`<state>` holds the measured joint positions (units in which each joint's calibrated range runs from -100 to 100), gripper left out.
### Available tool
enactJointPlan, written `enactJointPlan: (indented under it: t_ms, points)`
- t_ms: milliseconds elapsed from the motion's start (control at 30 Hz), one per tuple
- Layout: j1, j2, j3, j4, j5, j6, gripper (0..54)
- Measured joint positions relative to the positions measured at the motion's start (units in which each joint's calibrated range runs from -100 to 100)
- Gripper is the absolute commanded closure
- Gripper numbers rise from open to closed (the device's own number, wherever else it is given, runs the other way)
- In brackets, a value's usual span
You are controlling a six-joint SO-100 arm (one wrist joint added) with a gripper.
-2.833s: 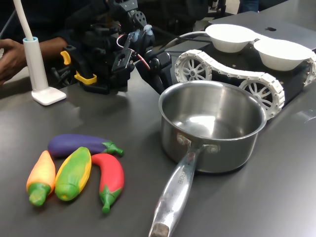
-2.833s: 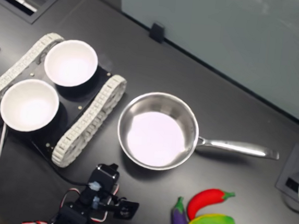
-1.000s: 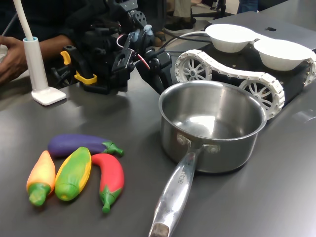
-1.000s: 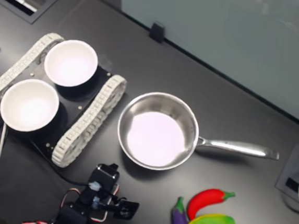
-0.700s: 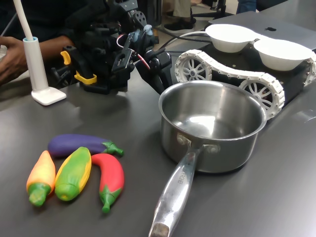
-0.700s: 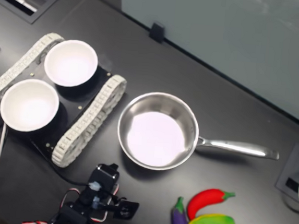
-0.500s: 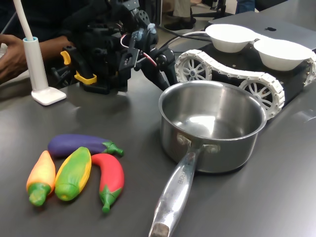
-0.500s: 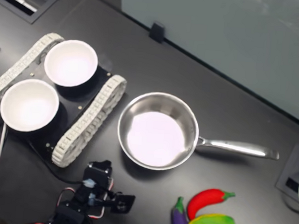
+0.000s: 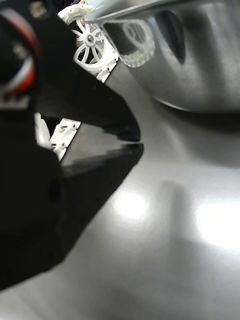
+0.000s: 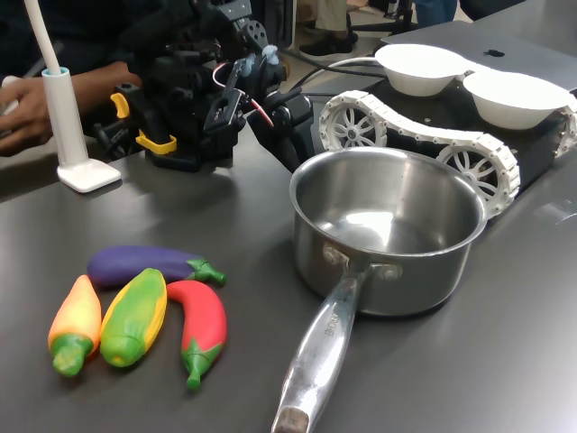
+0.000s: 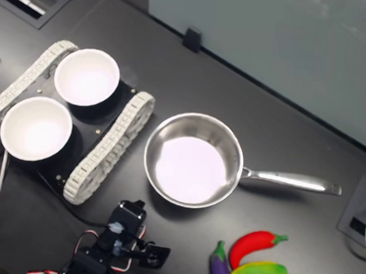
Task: Pick up the brinjal and place them in the pan
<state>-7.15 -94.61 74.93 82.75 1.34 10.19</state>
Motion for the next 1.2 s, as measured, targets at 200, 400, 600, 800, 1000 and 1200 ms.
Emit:
enactJointPlan:
  t_ms: [200,400,600,800,1000,1200]
  points:
    - [-3.2,0.0,0.0,1.1,0.3,0.0,53.6]
    - [-3.3,0.9,-1.8,1.5,1.5,0.0,53.6]
    - [1.3,5.1,-8.9,3.0,1.8,0.0,53.6]
    - [8.6,8.3,-16.2,4.0,1.8,-0.2,53.6]
    - [17.9,11.6,-23.6,5.9,1.8,-0.1,53.6]
    - [27.7,16.2,-30.3,8.6,1.7,-0.2,53.6]
